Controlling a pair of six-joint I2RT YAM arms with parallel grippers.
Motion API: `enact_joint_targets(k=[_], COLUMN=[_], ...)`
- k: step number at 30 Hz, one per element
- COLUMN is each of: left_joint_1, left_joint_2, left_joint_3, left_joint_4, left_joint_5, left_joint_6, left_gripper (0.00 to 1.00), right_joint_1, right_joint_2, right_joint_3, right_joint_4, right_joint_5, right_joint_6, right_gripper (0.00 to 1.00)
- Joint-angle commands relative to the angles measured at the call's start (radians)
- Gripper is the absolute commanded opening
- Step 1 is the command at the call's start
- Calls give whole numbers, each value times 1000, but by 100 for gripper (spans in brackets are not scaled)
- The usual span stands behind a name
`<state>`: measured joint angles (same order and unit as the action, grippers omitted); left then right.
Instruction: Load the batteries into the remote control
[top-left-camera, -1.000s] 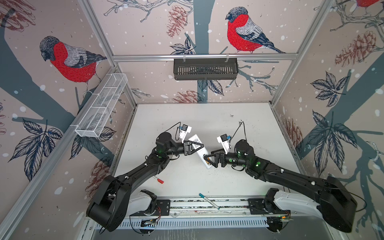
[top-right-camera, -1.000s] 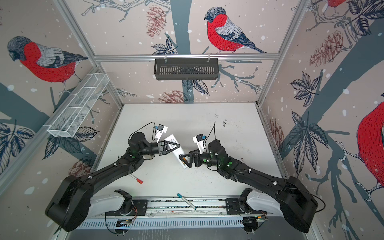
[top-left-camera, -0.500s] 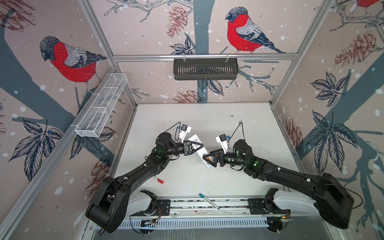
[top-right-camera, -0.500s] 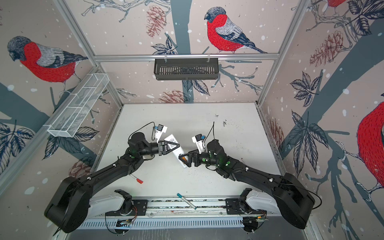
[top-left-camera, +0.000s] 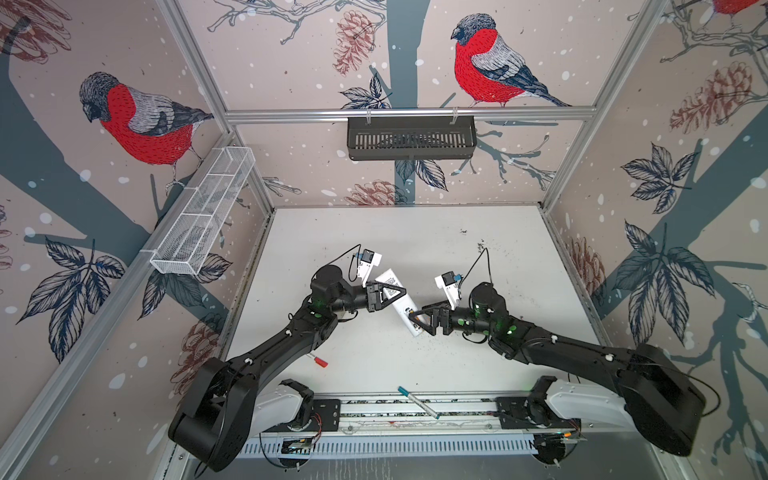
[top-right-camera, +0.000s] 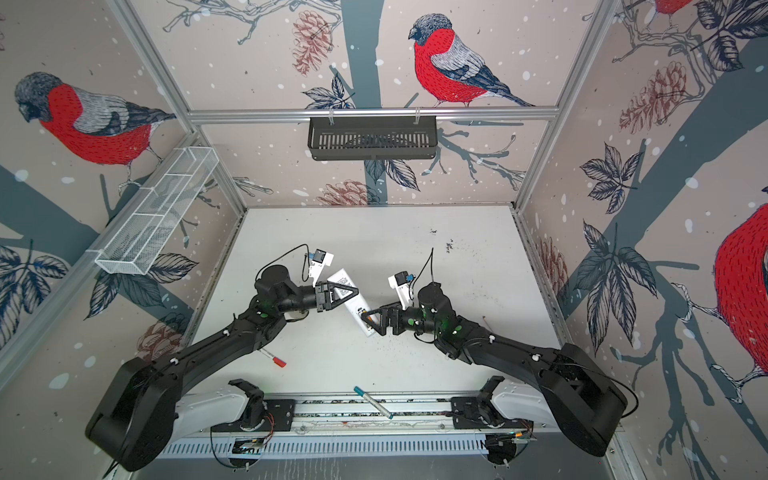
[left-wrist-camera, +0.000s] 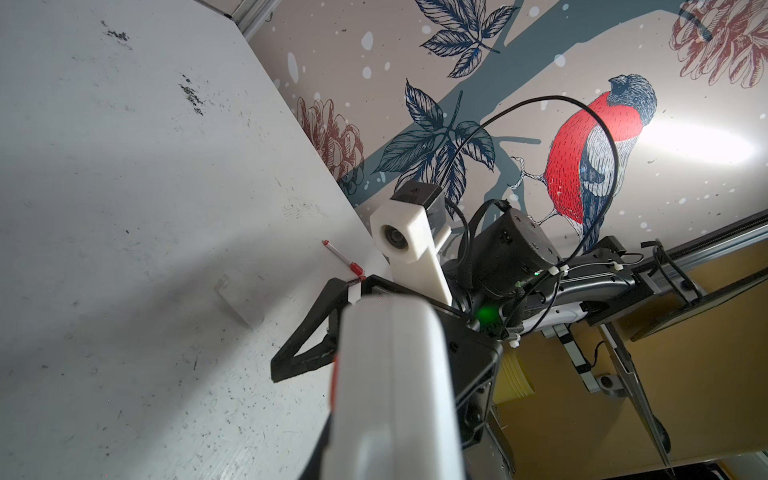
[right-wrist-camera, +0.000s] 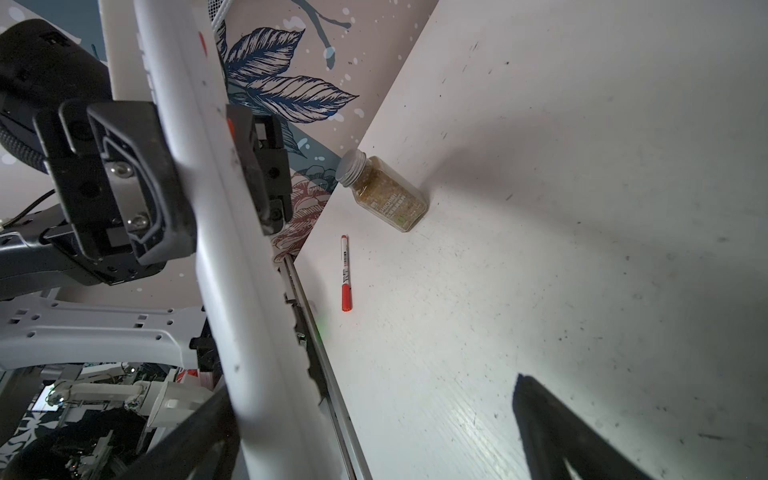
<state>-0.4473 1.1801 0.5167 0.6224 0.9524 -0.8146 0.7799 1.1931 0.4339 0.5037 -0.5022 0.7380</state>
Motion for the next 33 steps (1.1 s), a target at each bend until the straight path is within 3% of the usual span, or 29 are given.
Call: enact_joint_targets(k=[1, 6, 10, 14, 19, 25, 33], left_joint_1=[2, 3, 37, 94, 128, 129, 128], left_joint_2=[-19, -18, -16, -37, -75, -81, -84], left_joint_3=[11, 12, 18, 47, 58, 37, 24], left_joint_4=[61, 59, -58, -296, -422, -401, -382], left_joint_5=[40, 33, -46, -194, -320, -318, -296], left_joint_6=[-12, -10, 45, 160, 219, 215, 206], left_gripper=[0, 0, 0, 0, 0, 0, 0], right_joint_1=[-8, -10, -13, 3, 37, 22, -60], right_joint_2=[9, 13, 0, -62, -188, -315, -349], right_joint_3=[-21, -35, -23, 16, 4, -63, -108], right_joint_4=[-13, 4, -48, -288, -489, -637, -673], right_joint_5=[21, 17, 56, 232, 386, 498, 513], right_joint_6=[14, 11, -9, -71, -70, 1, 68], right_gripper=[99, 99, 100, 100, 100, 100, 100])
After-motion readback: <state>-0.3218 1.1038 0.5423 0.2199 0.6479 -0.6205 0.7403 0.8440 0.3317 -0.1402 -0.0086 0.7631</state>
